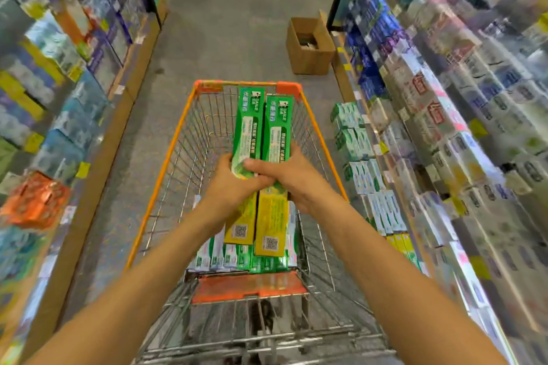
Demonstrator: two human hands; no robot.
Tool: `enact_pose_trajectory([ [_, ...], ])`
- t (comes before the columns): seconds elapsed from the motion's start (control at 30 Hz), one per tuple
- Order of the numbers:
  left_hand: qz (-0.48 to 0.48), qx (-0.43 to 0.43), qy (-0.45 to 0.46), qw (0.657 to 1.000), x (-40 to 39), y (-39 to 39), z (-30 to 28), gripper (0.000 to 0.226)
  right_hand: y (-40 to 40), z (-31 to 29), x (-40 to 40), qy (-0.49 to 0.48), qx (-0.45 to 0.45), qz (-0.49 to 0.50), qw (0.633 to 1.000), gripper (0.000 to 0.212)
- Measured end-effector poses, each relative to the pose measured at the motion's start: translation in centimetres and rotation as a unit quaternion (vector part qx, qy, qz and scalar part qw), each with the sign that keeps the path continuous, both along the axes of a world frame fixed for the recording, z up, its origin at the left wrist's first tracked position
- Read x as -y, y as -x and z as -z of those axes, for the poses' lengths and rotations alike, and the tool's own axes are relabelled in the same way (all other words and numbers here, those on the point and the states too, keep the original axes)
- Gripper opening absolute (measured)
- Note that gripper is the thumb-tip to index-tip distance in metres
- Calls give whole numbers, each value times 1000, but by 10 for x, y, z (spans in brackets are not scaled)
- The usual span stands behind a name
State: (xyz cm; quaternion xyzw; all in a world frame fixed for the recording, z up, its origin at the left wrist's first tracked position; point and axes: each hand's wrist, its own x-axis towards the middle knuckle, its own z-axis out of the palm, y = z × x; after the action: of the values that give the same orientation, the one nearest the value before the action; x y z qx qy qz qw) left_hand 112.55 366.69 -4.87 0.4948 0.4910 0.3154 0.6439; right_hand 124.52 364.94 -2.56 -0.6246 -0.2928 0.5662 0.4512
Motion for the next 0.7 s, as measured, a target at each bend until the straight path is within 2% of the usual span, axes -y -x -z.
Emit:
enact_pose_trajectory([
  [0.1, 2, 0, 29, 1000, -11, -8, 26, 85, -15, 30, -9, -3, -18, -2, 1000, 65],
  [0.2, -9, -51, 70, 996, -19, -6, 52, 111, -41, 69, -14, 42, -8, 13, 999, 69],
  [0.23, -27, -71, 82, 994, -21, -2, 63, 111, -51, 85, -15, 67, 10, 29, 997, 68],
  [0.33, -86, -121, 107, 983, -29, 19, 98, 88, -80, 140, -15, 144, 84, 73, 983, 61],
  [0.43, -94, -152, 135, 975, -37, 37, 133, 60, -96, 202, -13, 225, 129, 52, 964, 70],
  [0.57, -91, -195, 145, 966, -46, 53, 165, 61, -97, 276, -12, 298, 189, -30, 935, 106],
  [0.63, -85, -224, 136, 961, -47, 59, 172, 54, -93, 294, -13, 315, 199, -46, 927, 108],
  [0.7, -90, -245, 130, 957, -47, 64, 174, 61, -91, 308, -12, 331, 197, -41, 922, 104],
])
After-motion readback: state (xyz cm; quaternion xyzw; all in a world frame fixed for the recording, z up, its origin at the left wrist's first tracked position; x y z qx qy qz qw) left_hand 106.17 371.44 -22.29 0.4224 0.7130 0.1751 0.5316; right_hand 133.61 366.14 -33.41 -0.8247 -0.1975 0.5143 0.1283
